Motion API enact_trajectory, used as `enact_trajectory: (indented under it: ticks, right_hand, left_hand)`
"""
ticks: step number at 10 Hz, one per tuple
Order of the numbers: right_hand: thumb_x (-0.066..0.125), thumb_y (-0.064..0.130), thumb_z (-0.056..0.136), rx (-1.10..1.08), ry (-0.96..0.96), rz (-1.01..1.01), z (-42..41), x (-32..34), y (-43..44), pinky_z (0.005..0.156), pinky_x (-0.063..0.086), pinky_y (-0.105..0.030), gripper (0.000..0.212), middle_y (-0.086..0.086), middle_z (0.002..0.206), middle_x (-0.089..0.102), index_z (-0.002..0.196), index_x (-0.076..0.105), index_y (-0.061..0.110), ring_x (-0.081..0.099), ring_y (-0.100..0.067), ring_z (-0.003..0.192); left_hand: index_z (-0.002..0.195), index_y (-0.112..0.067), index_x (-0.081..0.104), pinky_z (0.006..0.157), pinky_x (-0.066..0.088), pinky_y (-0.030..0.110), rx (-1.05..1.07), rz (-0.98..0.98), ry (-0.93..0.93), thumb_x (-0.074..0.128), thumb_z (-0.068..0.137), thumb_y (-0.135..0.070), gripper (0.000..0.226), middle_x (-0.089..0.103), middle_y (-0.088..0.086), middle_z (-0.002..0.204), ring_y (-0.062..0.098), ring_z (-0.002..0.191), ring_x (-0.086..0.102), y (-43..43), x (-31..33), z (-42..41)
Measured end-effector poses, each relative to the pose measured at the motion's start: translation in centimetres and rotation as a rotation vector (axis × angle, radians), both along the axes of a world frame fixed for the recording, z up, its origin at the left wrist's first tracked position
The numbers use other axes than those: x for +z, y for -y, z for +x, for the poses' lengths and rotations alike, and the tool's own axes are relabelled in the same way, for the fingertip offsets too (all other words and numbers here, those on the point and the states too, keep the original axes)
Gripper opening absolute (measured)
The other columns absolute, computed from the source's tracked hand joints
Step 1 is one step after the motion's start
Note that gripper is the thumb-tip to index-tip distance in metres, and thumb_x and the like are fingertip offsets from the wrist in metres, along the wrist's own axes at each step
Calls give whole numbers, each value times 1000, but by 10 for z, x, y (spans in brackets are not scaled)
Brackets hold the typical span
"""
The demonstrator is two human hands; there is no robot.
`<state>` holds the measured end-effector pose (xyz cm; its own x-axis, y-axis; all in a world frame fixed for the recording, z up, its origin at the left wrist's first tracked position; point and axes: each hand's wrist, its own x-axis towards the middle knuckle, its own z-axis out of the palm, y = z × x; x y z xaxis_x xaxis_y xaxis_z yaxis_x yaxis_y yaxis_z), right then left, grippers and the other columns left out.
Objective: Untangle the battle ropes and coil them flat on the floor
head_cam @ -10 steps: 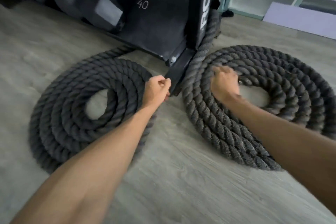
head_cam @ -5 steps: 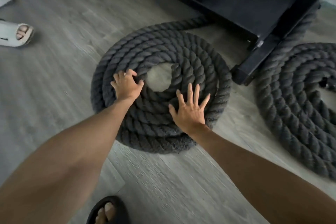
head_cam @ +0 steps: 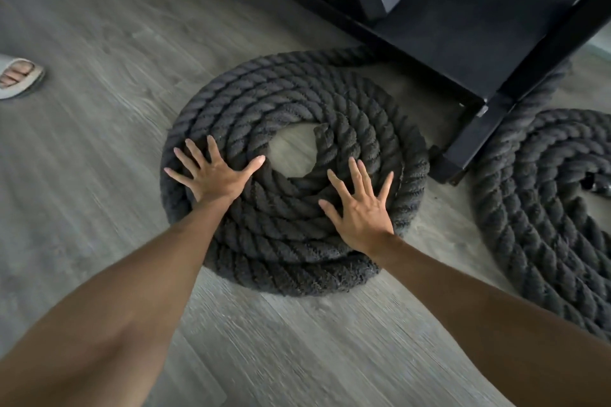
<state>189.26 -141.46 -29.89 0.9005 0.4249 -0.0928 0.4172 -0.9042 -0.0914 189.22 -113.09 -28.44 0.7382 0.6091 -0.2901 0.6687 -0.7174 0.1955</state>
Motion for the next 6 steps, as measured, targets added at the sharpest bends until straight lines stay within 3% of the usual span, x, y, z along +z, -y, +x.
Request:
enact_trajectory:
  ticks: [2,4,5,6]
  right_hand:
    - [10,70,99,23,-8,-4,30,0,10,114,-3,-73,68,-11,168,-7,159,11,37,-10,-25,155]
    - [14,66,101,3,-205,-84,37,19,7,115,-7,-70,66,-6,165,-22,159,-1,38,-22,-23,152]
    - [32,51,104,-52,-328,-13,27,59,4,117,-3,-70,61,-7,168,-8,159,12,33,-10,-28,154]
    - [37,41,104,-62,-256,34,16,101,5,117,2,-69,57,-12,165,12,156,24,25,5,-32,153]
  left_hand:
    - [156,-27,-11,108,-15,72,-31,-24,-43,12,52,-106,133,-18,17,162,41,146,-22,9,2,16]
    - [155,-35,-8,111,-6,69,-103,-83,-222,36,71,-92,111,-19,15,162,43,147,-15,2,26,20]
    - [152,-28,26,114,18,64,-180,-10,-131,54,88,-64,78,20,15,159,39,146,18,32,63,7]
    - [142,-21,45,108,35,52,-272,-51,-1,59,92,-49,59,44,13,146,35,136,38,62,103,5]
